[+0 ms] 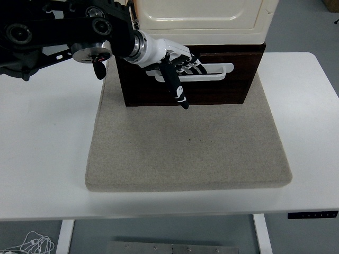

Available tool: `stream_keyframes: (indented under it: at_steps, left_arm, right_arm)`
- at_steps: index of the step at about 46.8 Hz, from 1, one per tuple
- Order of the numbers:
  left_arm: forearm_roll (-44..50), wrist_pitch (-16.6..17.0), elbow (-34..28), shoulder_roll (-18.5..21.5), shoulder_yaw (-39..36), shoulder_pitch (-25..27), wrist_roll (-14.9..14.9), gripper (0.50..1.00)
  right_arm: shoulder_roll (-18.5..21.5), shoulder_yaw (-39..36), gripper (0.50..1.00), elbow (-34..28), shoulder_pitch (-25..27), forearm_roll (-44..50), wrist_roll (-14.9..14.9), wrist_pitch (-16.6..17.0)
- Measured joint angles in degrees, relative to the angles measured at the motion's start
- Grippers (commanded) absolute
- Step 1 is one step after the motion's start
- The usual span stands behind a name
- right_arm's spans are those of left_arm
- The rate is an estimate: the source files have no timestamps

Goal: Open the drawer under the combination cabinet

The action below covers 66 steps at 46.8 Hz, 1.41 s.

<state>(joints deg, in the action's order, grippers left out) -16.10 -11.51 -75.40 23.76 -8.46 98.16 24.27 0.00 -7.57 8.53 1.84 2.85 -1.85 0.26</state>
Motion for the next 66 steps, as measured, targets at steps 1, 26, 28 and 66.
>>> stream_keyframes:
  at_steps: [1,26,28,66]
  left_arm:
    - [0.0,-0.1,0.0,0.0,0.0,0.0,0.0,1.0]
    - [0.1,-1.8,-0.8,0.0,0.6,0.1,-0.2,1.0]
    - [0.1,-1.9,-0.8,0.0,0.8,0.1,-0.2,1.0]
    - [0.3,-10.5,-1.0,0.8,3.4,-0.1,-0.1,1.0]
  right_arm:
    - [0.0,0.0,0.926,0.0,0.0,0.0,0.0,0.0]
    - [0.0,0.0,0.926,0.0,0.0,0.0,0.0,0.0]
    - [0.0,0.0,0.926,0.0,0.0,0.0,0.0,0.0]
    - [0.0,0.0,0.926,0.0,0.0,0.0,0.0,0.0]
